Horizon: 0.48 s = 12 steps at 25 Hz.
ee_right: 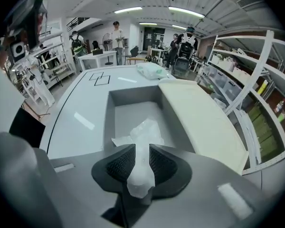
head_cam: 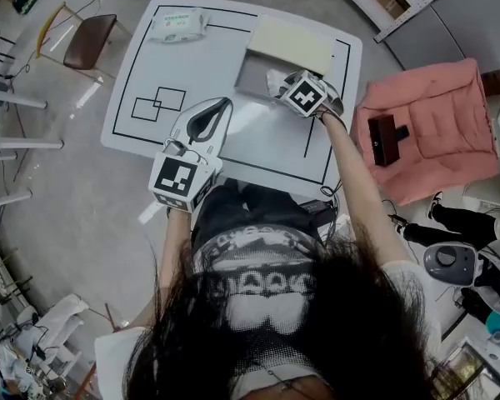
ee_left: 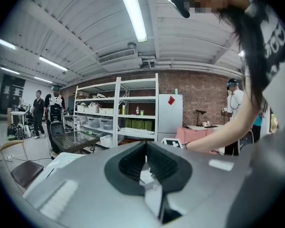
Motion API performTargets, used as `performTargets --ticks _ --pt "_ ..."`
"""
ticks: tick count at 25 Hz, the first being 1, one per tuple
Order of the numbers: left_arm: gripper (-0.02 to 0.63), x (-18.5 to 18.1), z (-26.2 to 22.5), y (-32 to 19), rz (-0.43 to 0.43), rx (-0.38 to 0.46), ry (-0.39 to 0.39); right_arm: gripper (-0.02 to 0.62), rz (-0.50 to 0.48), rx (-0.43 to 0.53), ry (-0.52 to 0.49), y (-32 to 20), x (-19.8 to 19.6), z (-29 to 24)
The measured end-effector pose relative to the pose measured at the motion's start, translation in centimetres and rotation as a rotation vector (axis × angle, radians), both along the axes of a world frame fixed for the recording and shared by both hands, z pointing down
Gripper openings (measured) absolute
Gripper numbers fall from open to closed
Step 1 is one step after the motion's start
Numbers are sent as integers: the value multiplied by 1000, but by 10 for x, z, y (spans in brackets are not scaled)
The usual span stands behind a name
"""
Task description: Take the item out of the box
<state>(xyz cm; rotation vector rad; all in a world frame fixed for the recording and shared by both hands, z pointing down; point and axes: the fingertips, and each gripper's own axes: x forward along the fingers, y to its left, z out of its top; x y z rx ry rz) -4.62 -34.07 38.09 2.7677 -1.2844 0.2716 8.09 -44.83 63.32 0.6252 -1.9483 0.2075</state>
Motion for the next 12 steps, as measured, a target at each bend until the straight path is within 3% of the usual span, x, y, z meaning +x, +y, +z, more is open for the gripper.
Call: performTargets --ticks 6,12 --pt "0 -13 -1 -4 -27 2 11 87 -6 -57 78 -5 -3 18" --pt "0 -25 0 -2 -41 -1 22 12 64 -46 80 -6 6 13"
